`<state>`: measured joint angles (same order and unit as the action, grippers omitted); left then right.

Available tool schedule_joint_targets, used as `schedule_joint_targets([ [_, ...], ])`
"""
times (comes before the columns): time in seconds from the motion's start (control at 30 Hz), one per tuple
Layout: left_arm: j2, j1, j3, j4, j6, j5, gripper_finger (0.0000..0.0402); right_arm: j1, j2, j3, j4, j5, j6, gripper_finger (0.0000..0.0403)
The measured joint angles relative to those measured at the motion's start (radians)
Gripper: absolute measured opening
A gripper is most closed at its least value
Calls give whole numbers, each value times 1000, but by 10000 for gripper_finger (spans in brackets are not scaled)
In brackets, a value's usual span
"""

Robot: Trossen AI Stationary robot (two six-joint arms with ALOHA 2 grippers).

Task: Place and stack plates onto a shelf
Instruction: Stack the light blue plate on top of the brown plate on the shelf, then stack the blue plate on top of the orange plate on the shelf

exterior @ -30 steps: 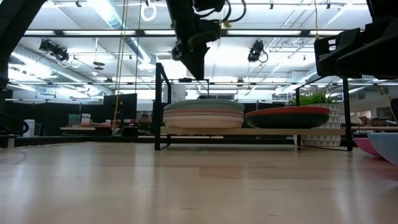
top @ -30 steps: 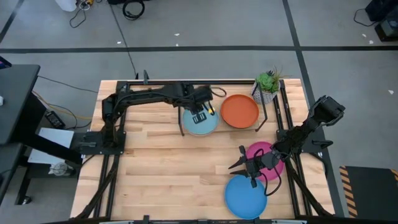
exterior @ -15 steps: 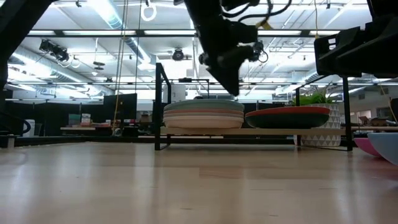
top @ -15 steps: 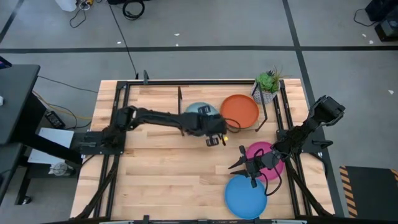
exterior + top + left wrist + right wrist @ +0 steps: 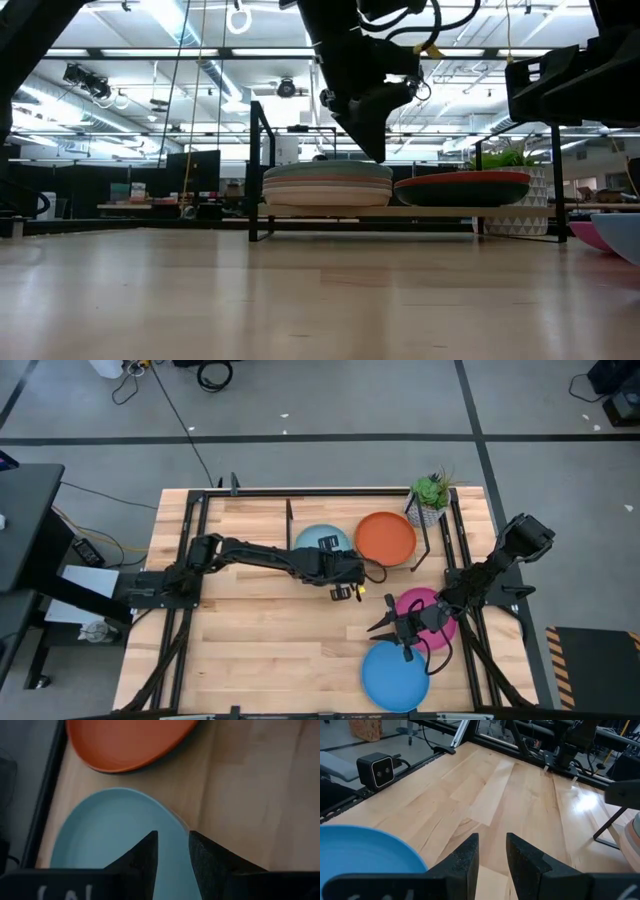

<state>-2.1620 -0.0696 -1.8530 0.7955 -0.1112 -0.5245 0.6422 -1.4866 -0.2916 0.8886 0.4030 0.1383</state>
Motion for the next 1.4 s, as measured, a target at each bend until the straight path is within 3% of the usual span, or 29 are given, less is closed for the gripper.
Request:
schedule_joint_targets([
  [0.33,-2,5,0,22,-6,32,116,0,0,0,-1,0,0,104],
  [0.57,19,5,-7,43,-18,-14,116,0,0,0,-1,0,0,104],
  [0.87,-1,-2,-8,100,-52,26,116,0,0,0,-1,-1,-1,104],
  [1.1,38,-27,-118,121,-46,8,116,0,0,0,-5,0,-3,104],
  [1.3,36,-106,-79,-30,42,231,116,0,0,0,-14,-1,-8,104],
  [1.4,34,-151,-22,-35,7,239,116,6,0,0,-22,-1,-9,104],
])
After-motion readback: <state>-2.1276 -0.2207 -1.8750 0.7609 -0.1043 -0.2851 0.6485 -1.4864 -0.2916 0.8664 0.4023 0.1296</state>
